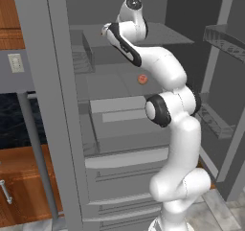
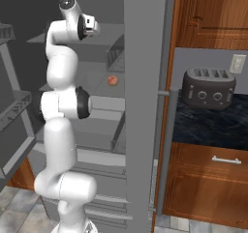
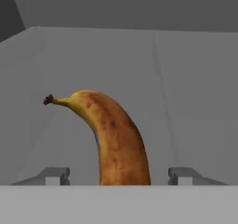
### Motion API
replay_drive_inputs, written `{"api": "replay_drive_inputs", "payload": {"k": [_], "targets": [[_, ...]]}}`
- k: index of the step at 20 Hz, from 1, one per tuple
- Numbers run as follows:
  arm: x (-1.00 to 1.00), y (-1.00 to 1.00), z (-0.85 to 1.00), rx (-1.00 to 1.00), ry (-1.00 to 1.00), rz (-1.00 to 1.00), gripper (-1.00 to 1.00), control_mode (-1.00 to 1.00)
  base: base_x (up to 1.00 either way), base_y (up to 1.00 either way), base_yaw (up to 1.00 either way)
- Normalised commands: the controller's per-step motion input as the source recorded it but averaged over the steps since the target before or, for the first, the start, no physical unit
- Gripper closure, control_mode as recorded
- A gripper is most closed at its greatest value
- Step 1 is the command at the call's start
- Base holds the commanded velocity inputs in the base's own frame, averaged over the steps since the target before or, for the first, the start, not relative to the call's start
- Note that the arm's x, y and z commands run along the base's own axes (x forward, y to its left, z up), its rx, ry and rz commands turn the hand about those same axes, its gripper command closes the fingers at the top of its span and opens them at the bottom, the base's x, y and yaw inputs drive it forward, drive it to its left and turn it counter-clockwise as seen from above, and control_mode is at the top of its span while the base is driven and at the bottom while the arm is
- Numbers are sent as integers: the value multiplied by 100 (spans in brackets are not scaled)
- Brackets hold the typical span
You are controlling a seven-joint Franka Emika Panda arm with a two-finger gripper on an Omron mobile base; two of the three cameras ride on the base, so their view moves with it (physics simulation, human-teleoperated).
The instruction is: Pick the banana and peach from the fridge and place them inside the tupperware on the counter.
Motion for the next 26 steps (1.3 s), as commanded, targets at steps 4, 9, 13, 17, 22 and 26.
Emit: {"api": "replay_drive_inputs", "payload": {"k": [4, 9, 13, 17, 22, 26], "targets": [[-10, 0, -47, -1, 0, -8, 100, -100, 0, 0, 0], [-72, -2, -49, 0, 7, -11, 100, -100, 0, 0, 0], [-100, -1, -38, 0, 0, -7, 100, -100, 0, 0, 0], [-100, -8, -19, 0, 0, -6, 100, -100, 0, 0, 0], [-100, -20, -29, 0, 0, -8, 100, -100, 0, 0, 0], [-100, -33, -28, 3, 0, -6, 100, -100, 0, 0, 0]]}}
